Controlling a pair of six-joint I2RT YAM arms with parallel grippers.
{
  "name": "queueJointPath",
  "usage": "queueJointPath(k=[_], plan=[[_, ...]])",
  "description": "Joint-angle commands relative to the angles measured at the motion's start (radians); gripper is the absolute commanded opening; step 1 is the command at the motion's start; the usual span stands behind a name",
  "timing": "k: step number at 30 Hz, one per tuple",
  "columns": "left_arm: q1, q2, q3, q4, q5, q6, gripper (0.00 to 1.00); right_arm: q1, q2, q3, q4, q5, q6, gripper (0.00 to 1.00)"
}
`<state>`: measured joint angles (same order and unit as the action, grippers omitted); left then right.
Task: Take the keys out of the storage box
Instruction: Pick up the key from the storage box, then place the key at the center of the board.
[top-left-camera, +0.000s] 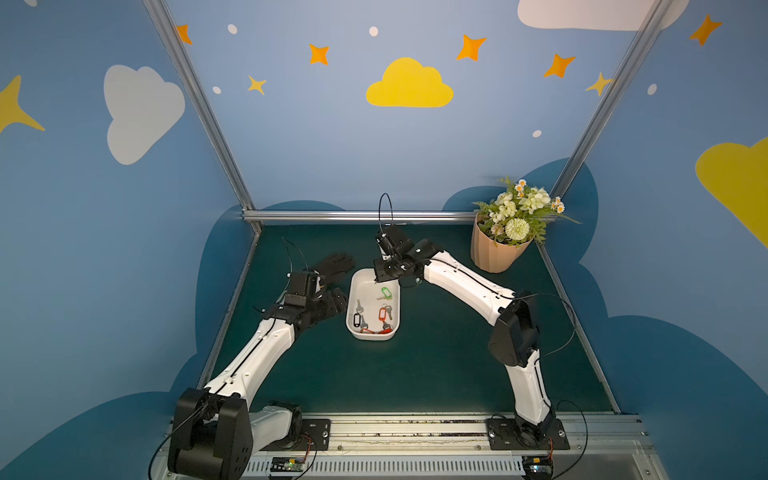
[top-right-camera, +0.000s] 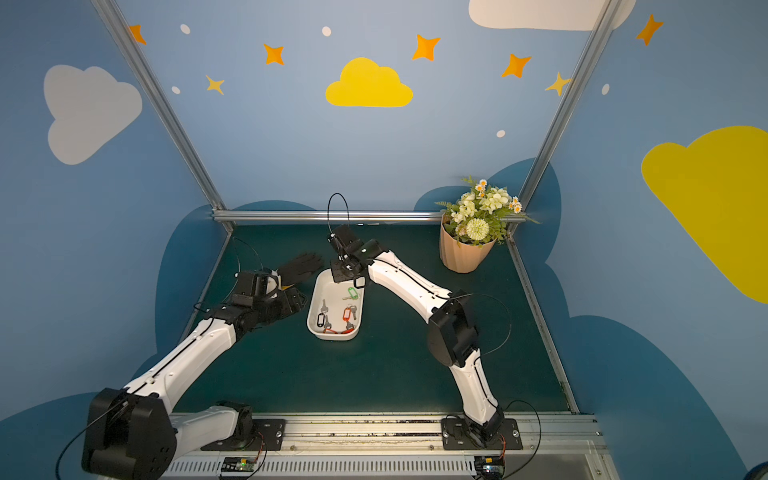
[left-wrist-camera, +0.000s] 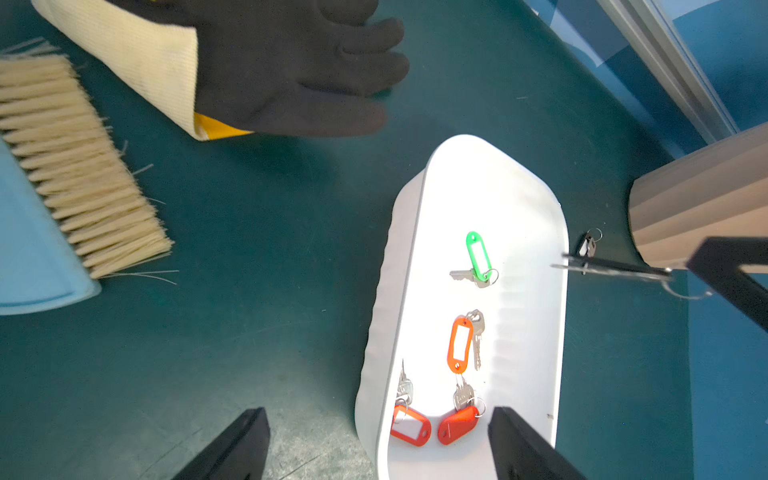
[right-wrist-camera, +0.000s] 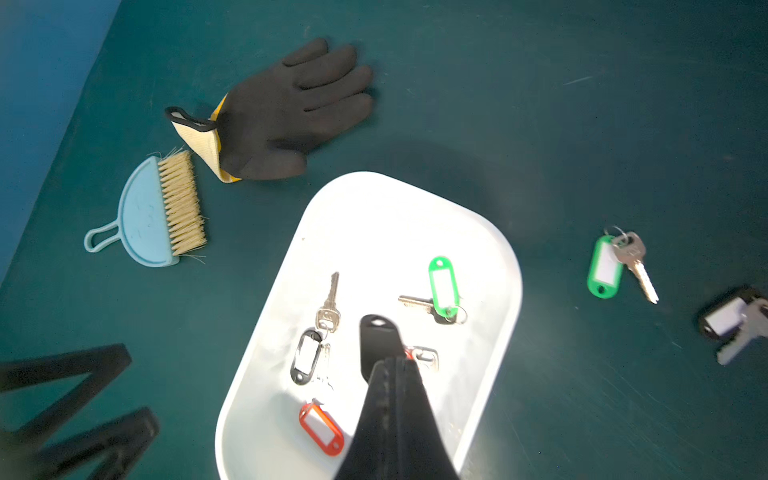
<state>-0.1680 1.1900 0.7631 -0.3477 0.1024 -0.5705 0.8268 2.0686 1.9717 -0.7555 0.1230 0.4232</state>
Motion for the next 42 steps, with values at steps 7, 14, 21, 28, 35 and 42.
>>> queueJointPath(k=[7,14,21,28,35,42], plan=[[0.005,-0.051,-0.044,0.033,-0.073,-0.009,0.92,-0.161,-0.217,-0.299,-0.008,-0.033,-0.041,0.00],[0.005,-0.052,-0.052,0.028,-0.074,-0.008,0.92,-0.230,-0.142,-0.346,-0.031,-0.140,-0.134,0.00],[0.005,-0.048,-0.052,0.024,-0.073,-0.008,0.92,-0.234,-0.008,-0.302,-0.046,-0.167,-0.181,0.00],[0.005,-0.040,-0.050,0.019,-0.073,-0.006,0.92,-0.245,0.069,-0.264,-0.020,-0.159,-0.199,0.00],[0.004,-0.036,-0.049,0.019,-0.073,-0.003,0.92,-0.271,0.126,-0.234,-0.004,-0.141,-0.192,0.00],[0.005,-0.032,-0.048,0.019,-0.069,-0.002,0.92,-0.283,0.155,-0.214,0.009,-0.138,-0.193,0.00]])
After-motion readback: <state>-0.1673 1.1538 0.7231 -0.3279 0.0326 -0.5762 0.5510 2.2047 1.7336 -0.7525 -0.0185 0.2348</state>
